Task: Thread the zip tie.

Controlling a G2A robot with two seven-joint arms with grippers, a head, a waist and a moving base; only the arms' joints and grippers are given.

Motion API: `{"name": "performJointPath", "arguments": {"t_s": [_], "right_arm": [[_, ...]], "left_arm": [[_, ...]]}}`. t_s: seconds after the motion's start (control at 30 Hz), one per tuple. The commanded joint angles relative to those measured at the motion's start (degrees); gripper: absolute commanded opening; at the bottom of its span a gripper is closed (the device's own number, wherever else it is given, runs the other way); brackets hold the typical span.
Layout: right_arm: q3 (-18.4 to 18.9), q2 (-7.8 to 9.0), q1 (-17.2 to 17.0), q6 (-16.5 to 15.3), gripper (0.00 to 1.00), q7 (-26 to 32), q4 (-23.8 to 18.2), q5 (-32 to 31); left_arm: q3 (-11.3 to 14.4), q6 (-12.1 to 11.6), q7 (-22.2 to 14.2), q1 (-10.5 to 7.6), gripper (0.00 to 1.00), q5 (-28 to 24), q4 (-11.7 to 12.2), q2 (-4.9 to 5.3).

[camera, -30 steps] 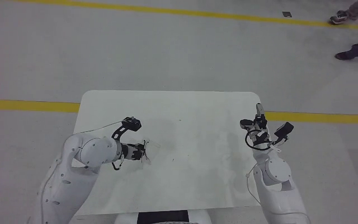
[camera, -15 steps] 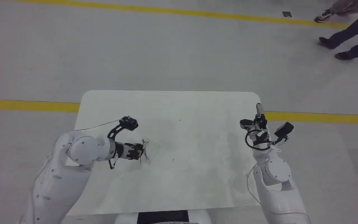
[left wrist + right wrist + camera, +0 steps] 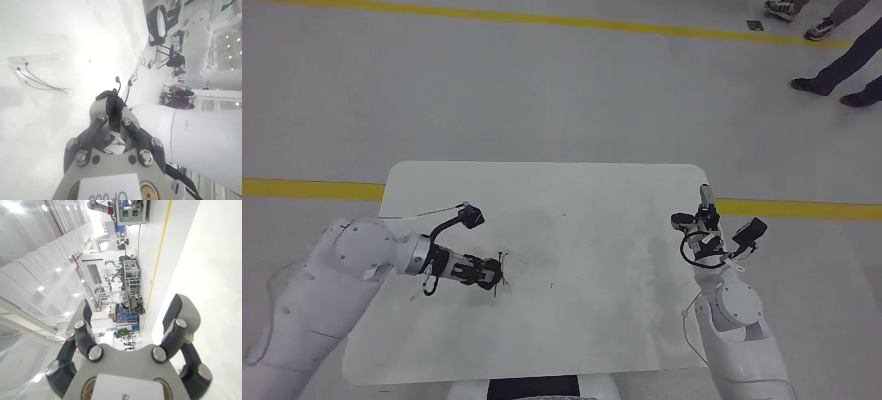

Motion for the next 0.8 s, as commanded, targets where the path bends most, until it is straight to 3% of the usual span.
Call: {"name": "performJointPath", "arguments": {"t_s": [0.0, 0.1, 0.13, 0.4, 0.5, 0.63, 0.77], "right_arm": [[0.0, 0.0, 0.0, 0.0, 1.0, 0.0, 0.0, 0.0], [0.0, 0.0, 0.0, 0.0, 1.0, 0.0, 0.0, 0.0], [0.0, 0.0, 0.0, 0.0, 1.0, 0.0, 0.0, 0.0], [0.0, 0.0, 0.0, 0.0, 1.0, 0.0, 0.0, 0.0], [0.0, 0.0, 0.0, 0.0, 1.0, 0.0, 0.0, 0.0], [-1.62, 0.01, 1.61, 0.84, 1.0, 5.85, 0.24, -0.7], [-5.01, 0.04, 5.13, 3.54, 1.0, 11.42, 0.98, -4.26]], "left_arm": [[2.55, 0.0, 0.0, -1.52, 0.0, -4.02, 0.28, 2.13], [6.8, 0.0, 0.0, -4.07, 0.0, -8.23, 0.6, 5.11], [7.2, 0.0, 0.0, -4.31, 0.0, -8.36, 0.58, 5.38], [7.72, 0.0, 0.41, -3.99, 0.0, -9.77, 0.39, 5.27], [9.07, 0.0, 0.0, -4.96, 0.0, -13.38, 2.62, 5.27], [11.68, 0.0, 0.0, -6.4, 0.0, -20.68, 3.36, 5.83], [13.28, 0.0, 0.0, -7.31, 0.0, -23.74, 4.55, 6.96]]}}
